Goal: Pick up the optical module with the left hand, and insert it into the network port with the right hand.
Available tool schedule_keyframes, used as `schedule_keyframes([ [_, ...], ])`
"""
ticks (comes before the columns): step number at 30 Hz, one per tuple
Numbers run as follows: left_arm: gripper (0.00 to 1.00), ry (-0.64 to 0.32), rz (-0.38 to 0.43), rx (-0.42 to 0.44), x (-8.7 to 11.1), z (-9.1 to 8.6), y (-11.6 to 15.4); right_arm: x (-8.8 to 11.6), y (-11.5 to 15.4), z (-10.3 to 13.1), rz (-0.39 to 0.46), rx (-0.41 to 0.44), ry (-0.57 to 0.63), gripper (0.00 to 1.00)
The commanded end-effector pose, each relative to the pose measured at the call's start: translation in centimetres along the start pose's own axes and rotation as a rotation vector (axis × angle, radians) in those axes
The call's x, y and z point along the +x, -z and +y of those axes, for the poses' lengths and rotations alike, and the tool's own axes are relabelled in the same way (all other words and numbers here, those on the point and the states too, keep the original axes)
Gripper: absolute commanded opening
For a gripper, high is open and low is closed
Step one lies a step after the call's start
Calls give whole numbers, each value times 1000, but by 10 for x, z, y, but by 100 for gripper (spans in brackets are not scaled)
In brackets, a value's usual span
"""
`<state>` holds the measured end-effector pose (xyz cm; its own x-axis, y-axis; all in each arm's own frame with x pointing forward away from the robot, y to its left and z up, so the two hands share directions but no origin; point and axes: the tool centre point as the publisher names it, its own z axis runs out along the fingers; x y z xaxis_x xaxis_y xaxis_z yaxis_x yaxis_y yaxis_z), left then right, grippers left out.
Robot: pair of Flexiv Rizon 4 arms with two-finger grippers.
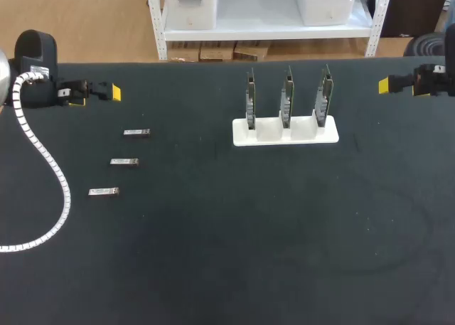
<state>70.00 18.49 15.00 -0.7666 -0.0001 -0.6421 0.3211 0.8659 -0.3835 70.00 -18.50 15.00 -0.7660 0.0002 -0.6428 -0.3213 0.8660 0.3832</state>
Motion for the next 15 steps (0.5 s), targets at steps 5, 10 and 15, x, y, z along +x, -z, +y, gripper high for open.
schedule_keyframes([
  [5, 100, 0, 0, 0, 0, 0, 0, 0, 0, 0, 0, 0, 0, 100],
  [10, 100, -188, -46, 19, -3, 4, -2, 0, 0, 0, 0, 0, 0, 100],
  [15, 100, -408, -59, 77, -8, 13, -9, 0, 0, 0, 0, 0, 0, 100],
])
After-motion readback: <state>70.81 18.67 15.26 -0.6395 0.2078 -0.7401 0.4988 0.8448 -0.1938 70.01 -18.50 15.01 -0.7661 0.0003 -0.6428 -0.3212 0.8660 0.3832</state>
